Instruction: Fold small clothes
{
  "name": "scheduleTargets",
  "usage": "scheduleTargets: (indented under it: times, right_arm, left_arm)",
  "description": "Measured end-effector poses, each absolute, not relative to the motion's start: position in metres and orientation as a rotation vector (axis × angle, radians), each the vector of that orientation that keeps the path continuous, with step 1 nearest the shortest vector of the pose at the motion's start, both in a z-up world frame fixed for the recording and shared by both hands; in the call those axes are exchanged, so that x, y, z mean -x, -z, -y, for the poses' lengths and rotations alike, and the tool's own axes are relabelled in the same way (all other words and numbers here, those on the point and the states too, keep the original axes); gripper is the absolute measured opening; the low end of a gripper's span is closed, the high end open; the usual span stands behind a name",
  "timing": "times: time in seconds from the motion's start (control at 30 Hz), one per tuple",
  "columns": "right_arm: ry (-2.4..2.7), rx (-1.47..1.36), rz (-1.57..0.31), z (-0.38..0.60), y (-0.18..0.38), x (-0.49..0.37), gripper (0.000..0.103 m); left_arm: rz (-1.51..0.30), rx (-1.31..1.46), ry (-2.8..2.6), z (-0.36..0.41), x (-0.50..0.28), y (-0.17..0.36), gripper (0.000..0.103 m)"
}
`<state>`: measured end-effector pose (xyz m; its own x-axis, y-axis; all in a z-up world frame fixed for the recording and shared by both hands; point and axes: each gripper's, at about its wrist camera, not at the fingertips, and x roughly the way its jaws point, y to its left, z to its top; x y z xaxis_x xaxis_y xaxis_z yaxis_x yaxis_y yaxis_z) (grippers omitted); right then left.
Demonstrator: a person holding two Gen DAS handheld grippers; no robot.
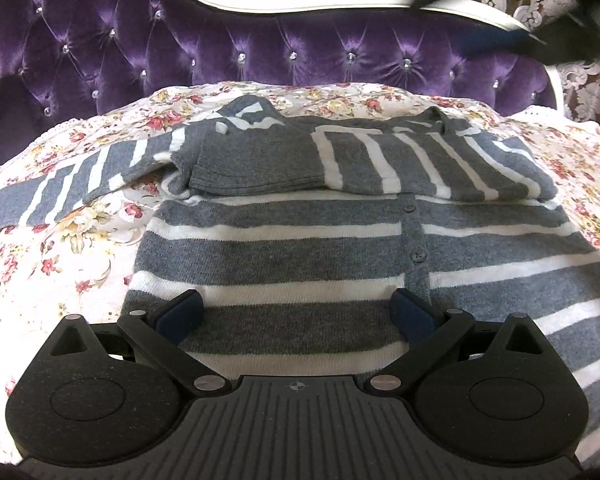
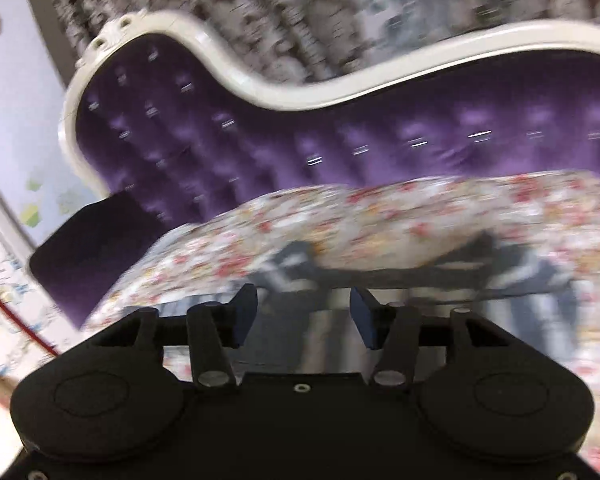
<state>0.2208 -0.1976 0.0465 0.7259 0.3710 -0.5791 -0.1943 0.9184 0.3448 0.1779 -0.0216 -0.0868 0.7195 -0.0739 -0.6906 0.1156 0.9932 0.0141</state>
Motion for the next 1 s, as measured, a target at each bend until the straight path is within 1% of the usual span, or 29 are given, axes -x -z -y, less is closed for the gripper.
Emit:
scheduleTargets:
  times: [0.13, 0.23, 0.37, 0.47, 0.53, 0.57, 0.6, 0.8, 0.87, 0.93, 0.97, 1.0]
  right_arm:
    - [-0.163, -0.253, -0.672, 0.243, -0.035, -0.204, 0.061]
    - [-0.087, -0.305, -0.676, 0.278, -0.020, -0.199, 0.061]
    - [-0.038, -0.422, -0.753, 0.313, 0.000, -0.206, 0.062]
    - [-0.055, -0.447, -0.777, 0.324, 0.006, -0.214, 0.062]
    - [-0.060, -0.459, -0.793, 0.326, 0.012, -0.216, 0.062]
    - [-0.070, -0.472, -0.808, 0.326, 0.017, -0.216, 0.062]
    - [-0.082, -0.489, -0.823, 0.326, 0.020, -0.217, 0.062]
    - [-0.112, -0.498, -0.859, 0.318, 0.031, -0.219, 0.061]
    - [-0.126, -0.479, -0.881, 0.310, 0.034, -0.221, 0.054]
    - [-0.129, -0.422, -0.906, 0.299, 0.037, -0.222, 0.024]
    - [-0.119, -0.364, -0.904, 0.292, 0.036, -0.221, 0.023]
    - [-0.107, -0.303, -0.897, 0.287, 0.034, -0.220, 0.020]
  left_arm:
    - [-0.769, -0.059, 0.103, 0.022, -0.179, 0.086, 0.103]
    - [-0.773, -0.060, 0.099, 0.022, -0.180, 0.086, 0.103]
    - [-0.782, -0.055, 0.102, 0.021, -0.182, 0.084, 0.102]
    - [-0.791, -0.047, 0.108, 0.019, -0.183, 0.083, 0.101]
    - [-0.807, -0.042, 0.114, 0.018, -0.186, 0.079, 0.099]
    - [-0.820, -0.034, 0.115, 0.017, -0.188, 0.077, 0.093]
    - [-0.827, -0.026, 0.114, 0.016, -0.189, 0.073, 0.089]
    - [-0.743, -0.022, 0.098, 0.016, -0.205, 0.041, 0.089]
    - [-0.730, -0.023, 0.084, 0.017, -0.216, 0.038, 0.089]
    - [-0.734, -0.031, 0.062, 0.018, -0.227, 0.041, 0.089]
    - [-0.736, -0.034, 0.055, 0.019, -0.231, 0.043, 0.089]
    - [-0.738, -0.037, 0.047, 0.020, -0.235, 0.046, 0.089]
